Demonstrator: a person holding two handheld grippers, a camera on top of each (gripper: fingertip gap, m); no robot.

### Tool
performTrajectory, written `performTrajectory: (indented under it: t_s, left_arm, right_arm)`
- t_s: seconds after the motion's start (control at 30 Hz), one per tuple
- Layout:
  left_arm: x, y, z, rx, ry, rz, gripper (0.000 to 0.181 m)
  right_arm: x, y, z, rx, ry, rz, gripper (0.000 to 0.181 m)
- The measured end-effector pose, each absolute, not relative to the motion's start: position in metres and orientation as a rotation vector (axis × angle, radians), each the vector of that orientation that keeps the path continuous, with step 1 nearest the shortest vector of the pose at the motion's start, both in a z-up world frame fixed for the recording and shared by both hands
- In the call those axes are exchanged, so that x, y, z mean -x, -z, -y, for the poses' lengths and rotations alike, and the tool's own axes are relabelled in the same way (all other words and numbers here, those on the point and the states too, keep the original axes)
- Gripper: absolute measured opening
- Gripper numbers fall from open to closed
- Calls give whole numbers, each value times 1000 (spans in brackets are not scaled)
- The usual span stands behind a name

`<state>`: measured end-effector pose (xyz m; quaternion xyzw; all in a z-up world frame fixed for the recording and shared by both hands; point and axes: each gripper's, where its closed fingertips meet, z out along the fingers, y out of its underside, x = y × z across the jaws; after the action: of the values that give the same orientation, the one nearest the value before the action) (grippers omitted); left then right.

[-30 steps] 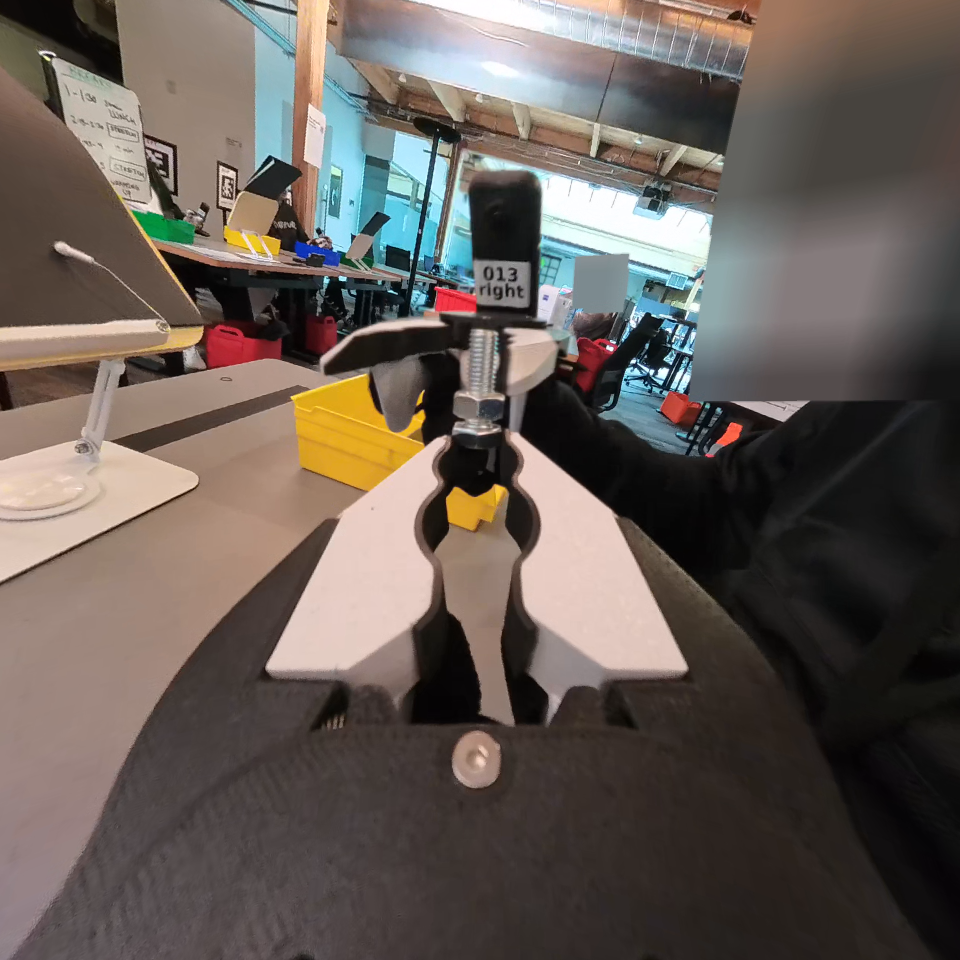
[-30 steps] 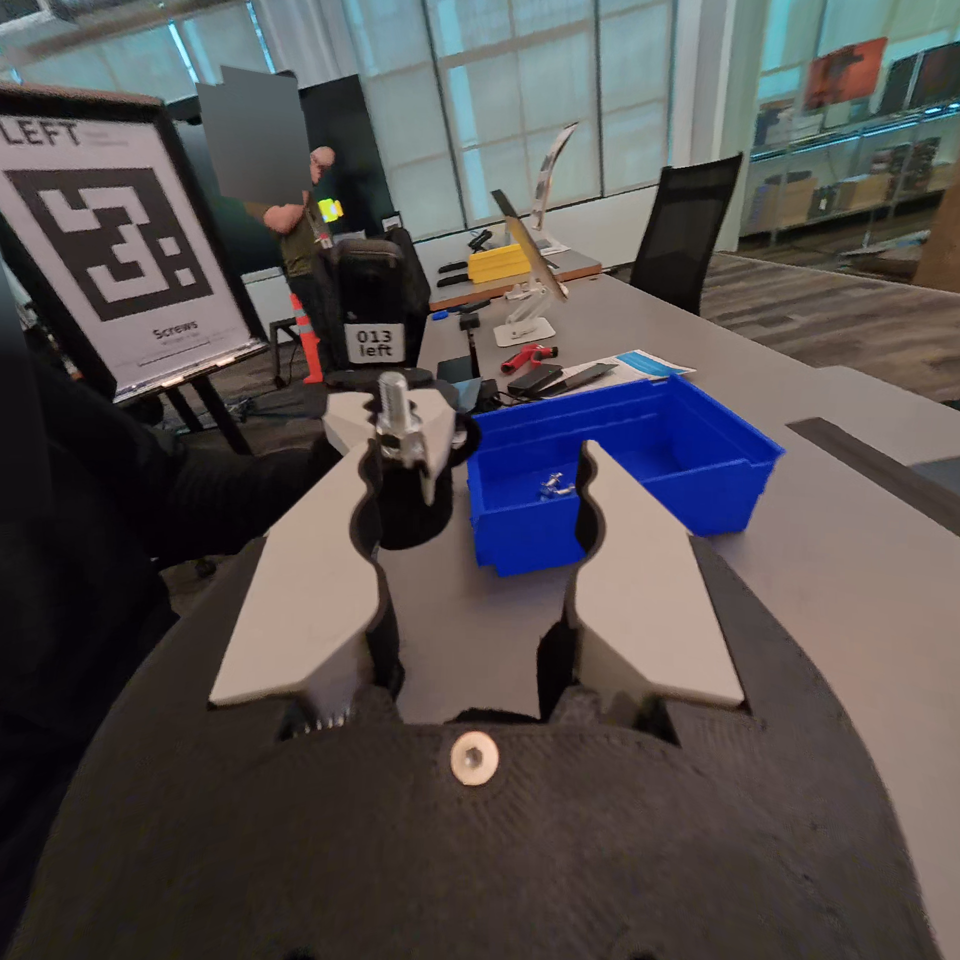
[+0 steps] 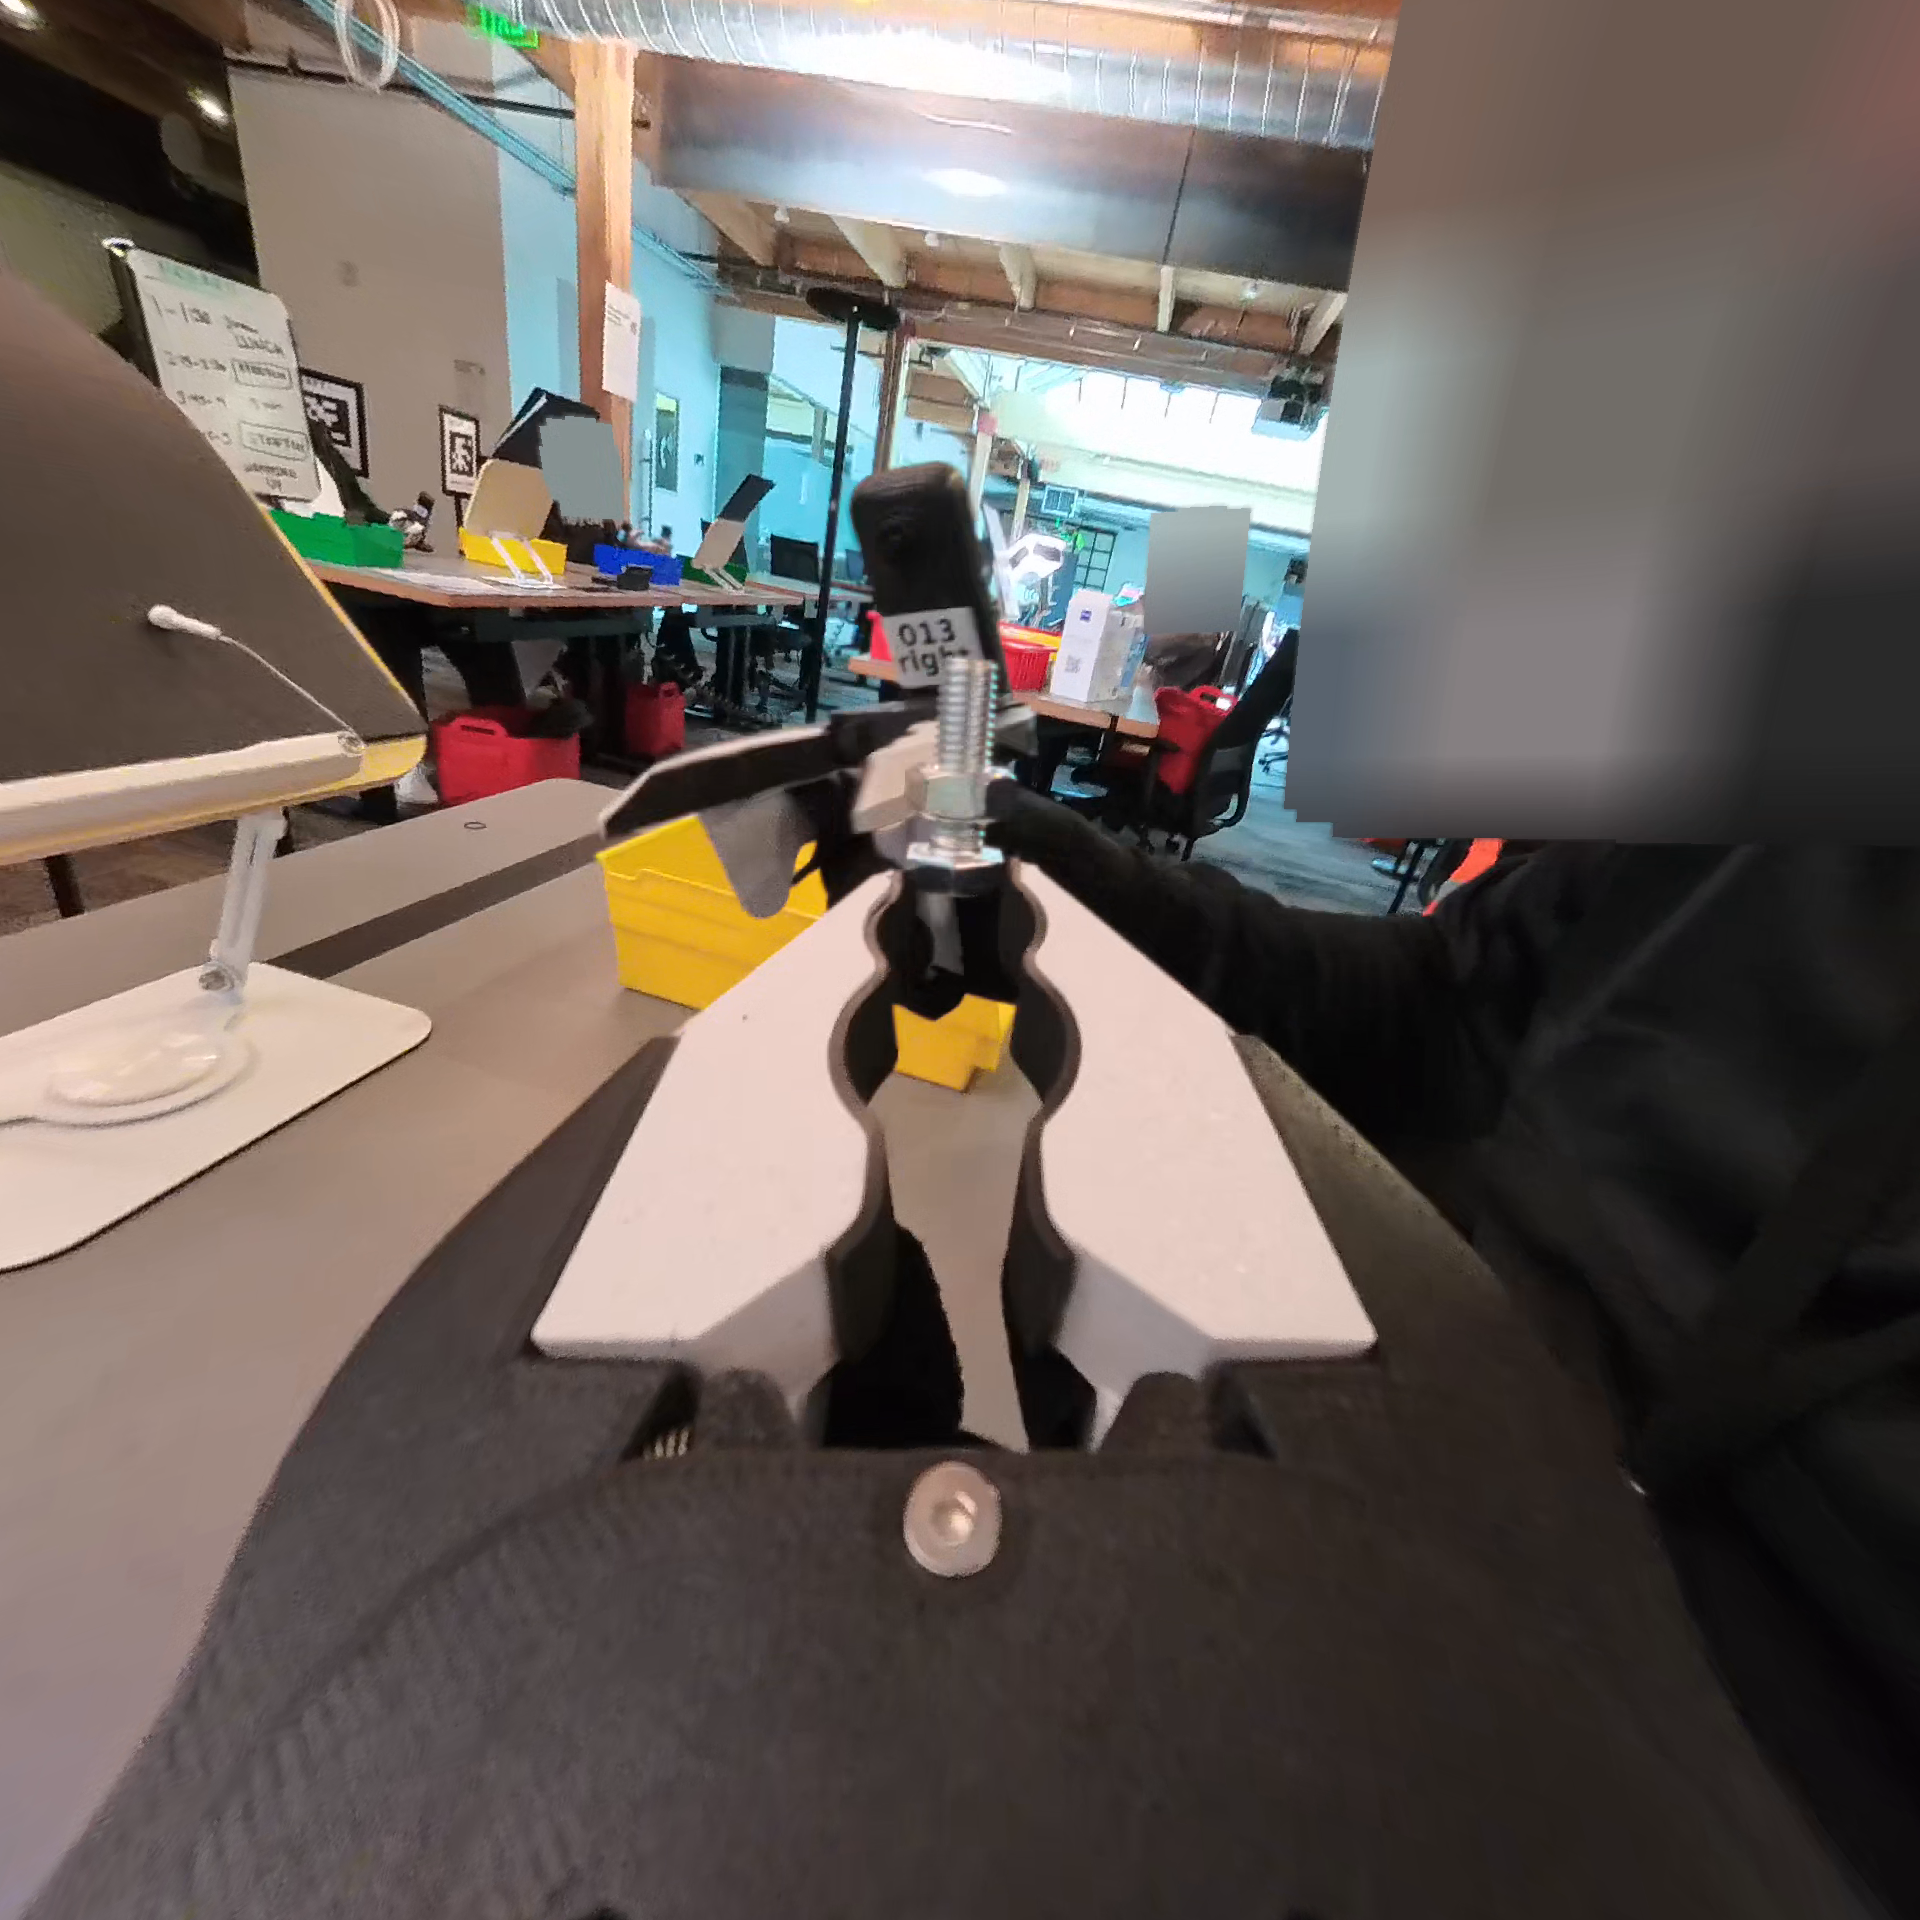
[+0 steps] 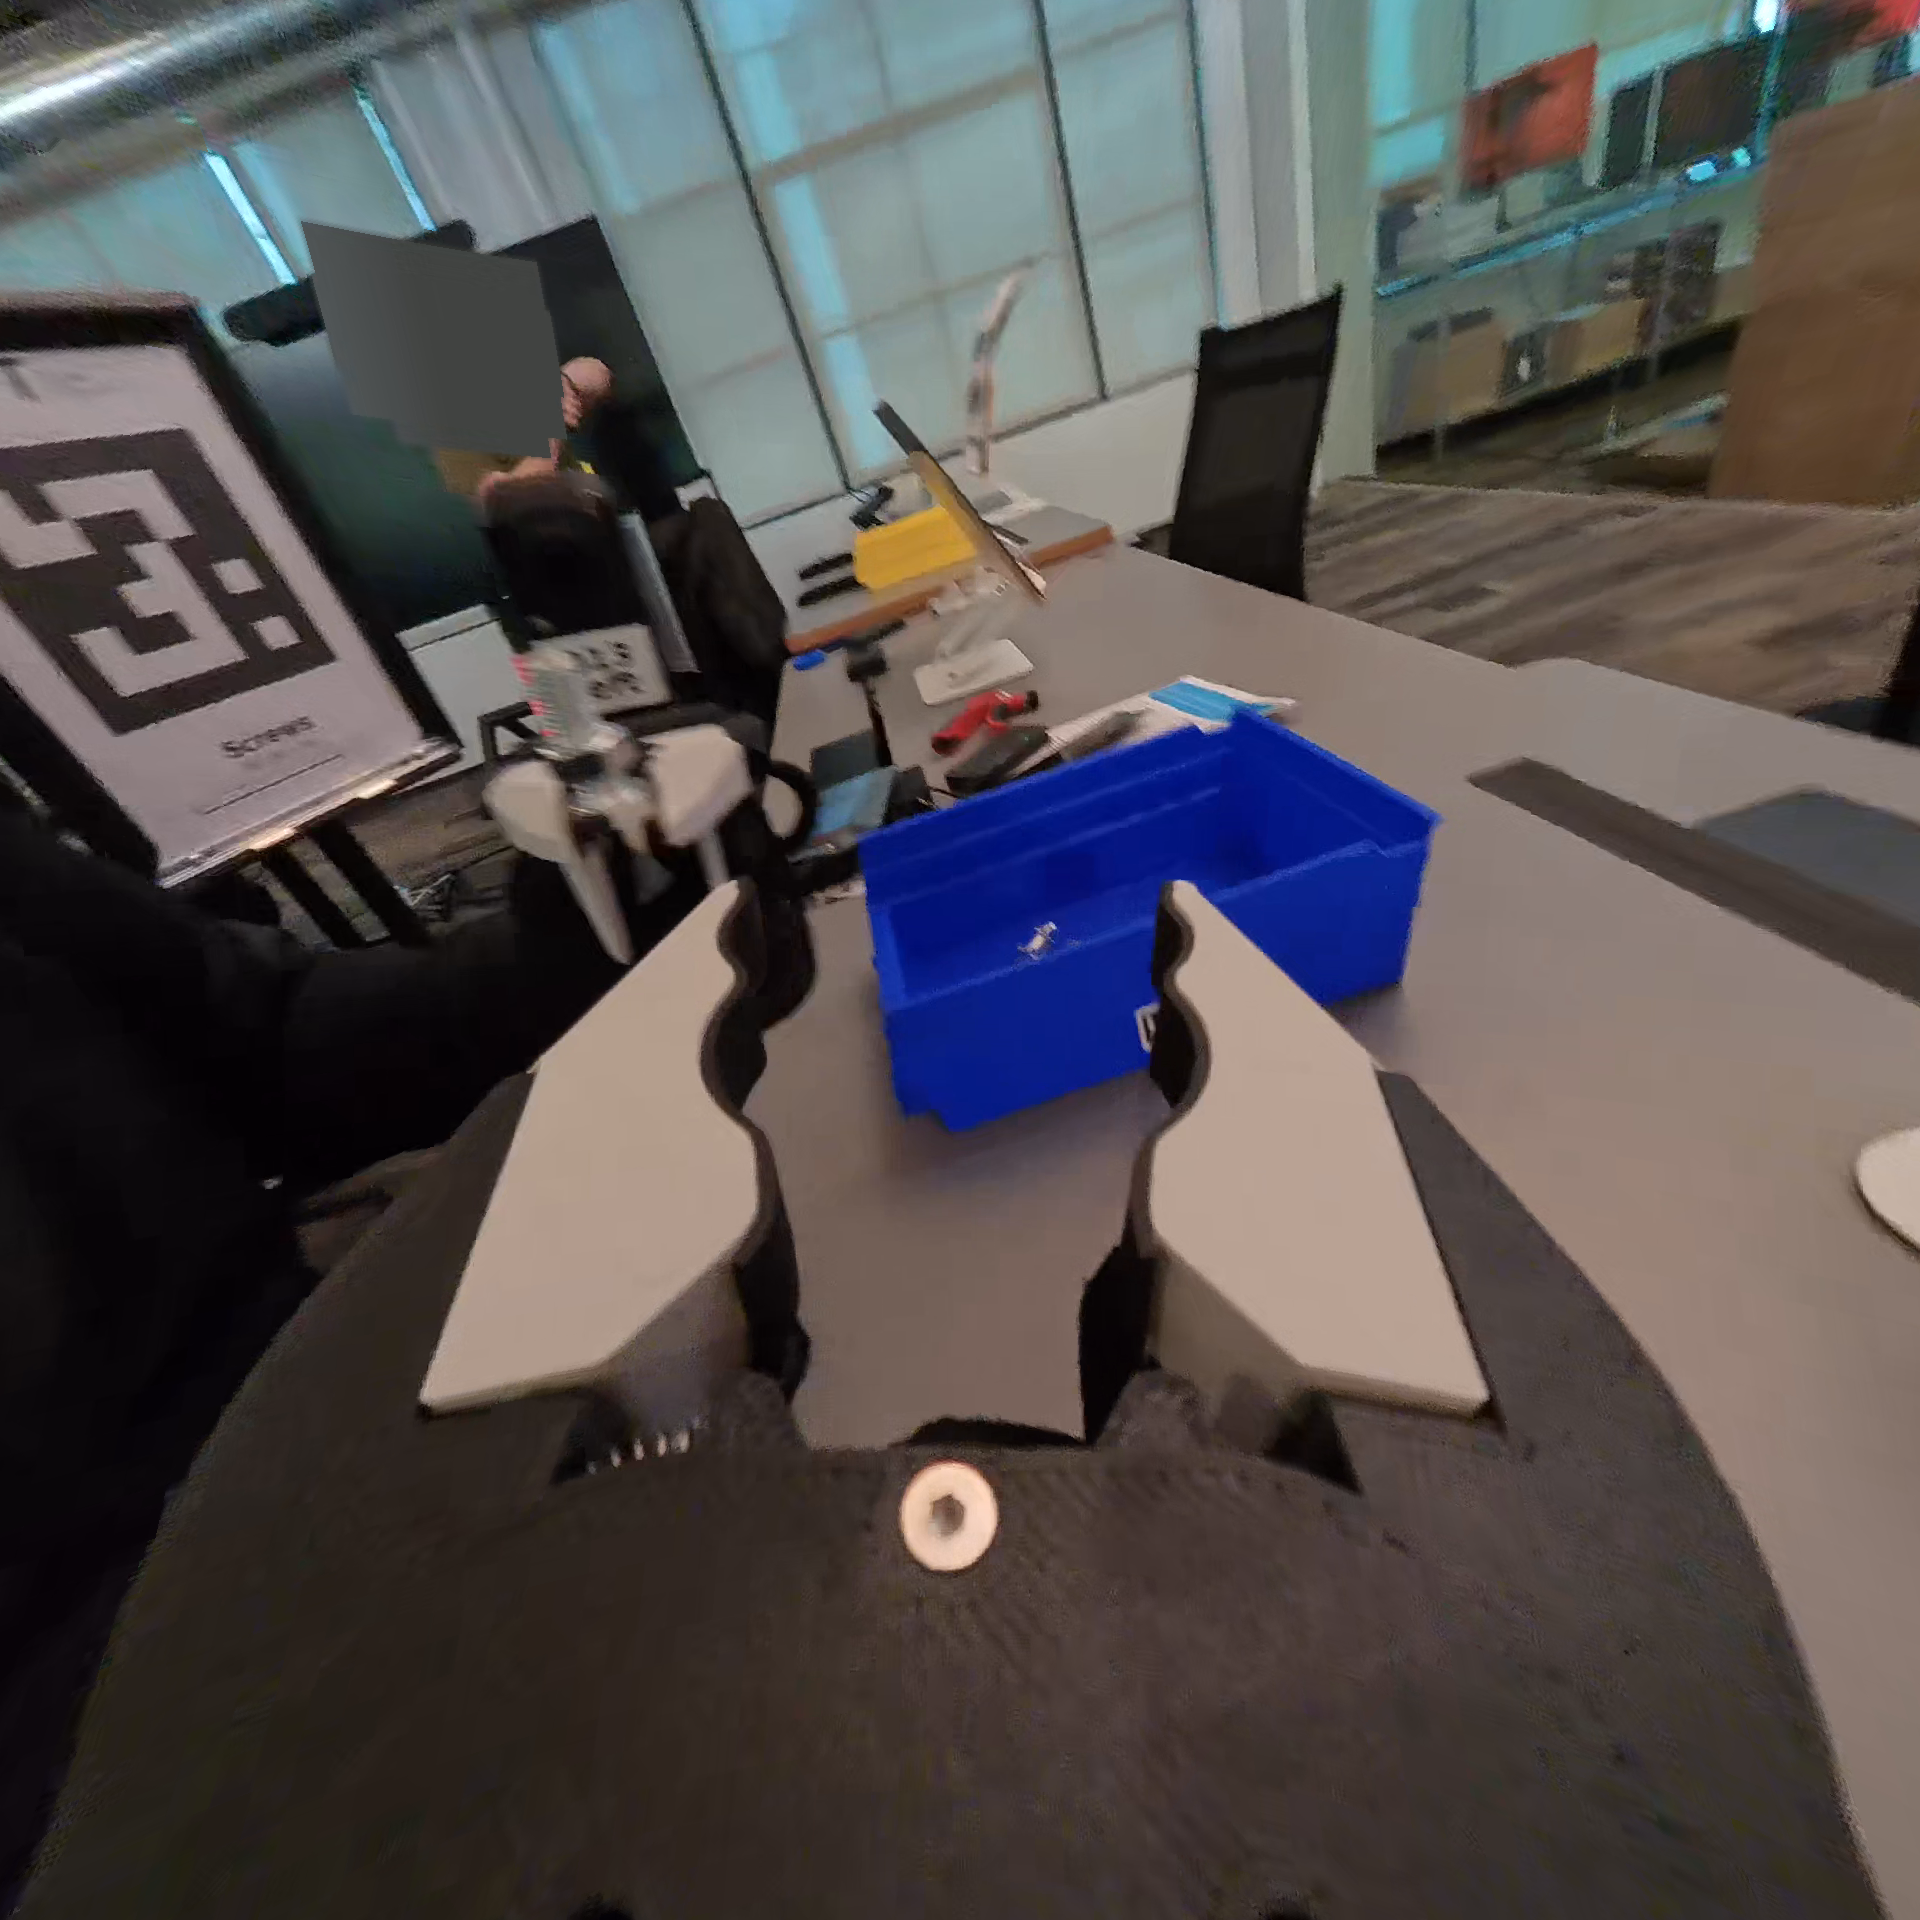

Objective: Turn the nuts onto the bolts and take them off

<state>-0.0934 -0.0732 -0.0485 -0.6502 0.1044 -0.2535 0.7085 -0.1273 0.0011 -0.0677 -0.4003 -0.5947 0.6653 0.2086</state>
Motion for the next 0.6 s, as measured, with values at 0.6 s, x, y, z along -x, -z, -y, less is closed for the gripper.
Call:
performTrajectory:
  t_s: [0.6]
  left_arm:
    - [92, 52, 72, 1428, 611, -221, 14]
  right_arm:
    - [124, 57, 18, 1051, -1862, 1687, 80]
